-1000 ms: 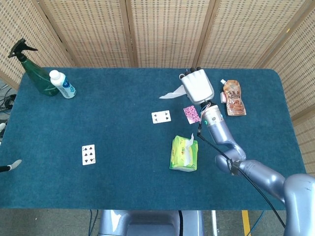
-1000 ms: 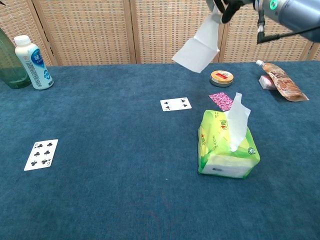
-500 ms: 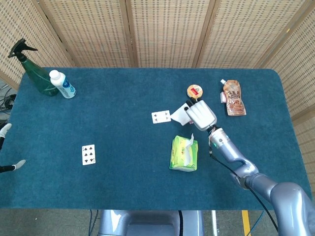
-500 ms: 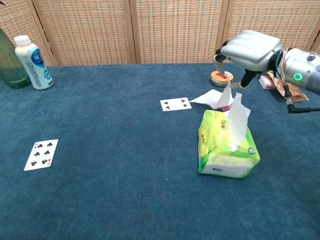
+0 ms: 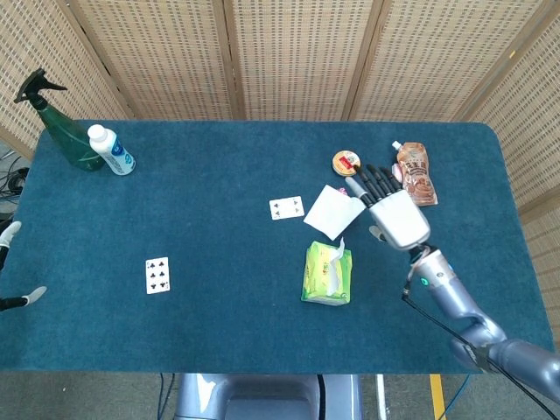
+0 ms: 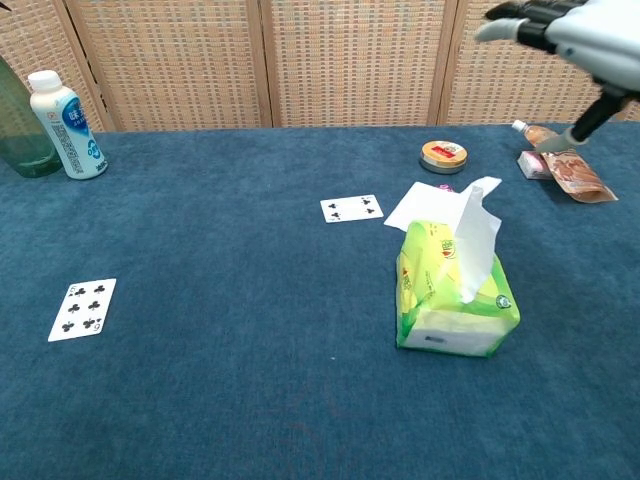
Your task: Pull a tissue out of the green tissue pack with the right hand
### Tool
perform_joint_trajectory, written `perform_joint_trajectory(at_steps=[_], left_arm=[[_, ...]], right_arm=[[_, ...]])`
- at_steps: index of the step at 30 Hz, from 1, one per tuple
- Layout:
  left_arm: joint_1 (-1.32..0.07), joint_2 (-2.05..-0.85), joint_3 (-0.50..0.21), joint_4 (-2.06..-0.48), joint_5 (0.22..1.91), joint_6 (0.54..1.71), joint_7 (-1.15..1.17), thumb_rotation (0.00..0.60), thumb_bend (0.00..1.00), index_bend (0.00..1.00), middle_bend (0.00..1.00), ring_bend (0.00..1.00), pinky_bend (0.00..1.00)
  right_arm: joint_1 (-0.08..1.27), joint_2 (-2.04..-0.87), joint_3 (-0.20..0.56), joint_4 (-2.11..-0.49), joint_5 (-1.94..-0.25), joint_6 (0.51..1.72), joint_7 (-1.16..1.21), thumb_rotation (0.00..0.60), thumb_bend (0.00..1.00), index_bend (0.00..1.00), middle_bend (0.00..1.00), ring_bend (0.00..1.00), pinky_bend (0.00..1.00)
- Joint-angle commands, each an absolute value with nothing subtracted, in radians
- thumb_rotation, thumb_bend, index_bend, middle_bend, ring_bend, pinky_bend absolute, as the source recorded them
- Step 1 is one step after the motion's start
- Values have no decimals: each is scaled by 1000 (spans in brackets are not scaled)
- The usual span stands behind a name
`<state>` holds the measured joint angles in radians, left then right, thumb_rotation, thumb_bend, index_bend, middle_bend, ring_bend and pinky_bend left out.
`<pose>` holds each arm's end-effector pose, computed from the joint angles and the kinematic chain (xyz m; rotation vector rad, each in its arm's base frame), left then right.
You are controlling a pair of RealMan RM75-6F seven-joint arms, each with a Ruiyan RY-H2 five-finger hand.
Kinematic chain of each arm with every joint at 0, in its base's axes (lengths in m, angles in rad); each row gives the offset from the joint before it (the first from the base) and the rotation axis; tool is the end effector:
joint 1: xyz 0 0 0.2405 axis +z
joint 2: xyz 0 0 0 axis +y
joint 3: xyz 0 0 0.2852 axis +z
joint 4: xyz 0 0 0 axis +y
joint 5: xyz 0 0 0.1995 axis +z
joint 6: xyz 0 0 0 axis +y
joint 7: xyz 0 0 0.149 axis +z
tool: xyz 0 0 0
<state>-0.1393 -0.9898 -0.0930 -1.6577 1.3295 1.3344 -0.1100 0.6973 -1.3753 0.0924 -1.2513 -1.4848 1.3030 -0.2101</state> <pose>-0.3462 0.2121 0.2189 -1.2930 -1.0387 -0.8424 -0.2061 -0.3854 0.1079 1.7529 -0.3055 1.0139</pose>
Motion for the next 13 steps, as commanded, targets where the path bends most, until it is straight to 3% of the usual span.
perform_joint_trajectory(at_steps=[1, 13], left_arm=[[-132, -986, -89, -1660, 1344, 1350, -118, 600, 0, 0, 0, 0, 0], [-99, -989, -65, -1658, 1441, 1439, -136, 600, 0, 0, 0, 0, 0]], right_arm=[[568, -1253, 89, -1396, -1459, 1420, -135, 600, 0, 0, 0, 0, 124], [319, -1172, 9, -1545, -1449, 1593, 5, 600, 0, 0, 0, 0, 38]])
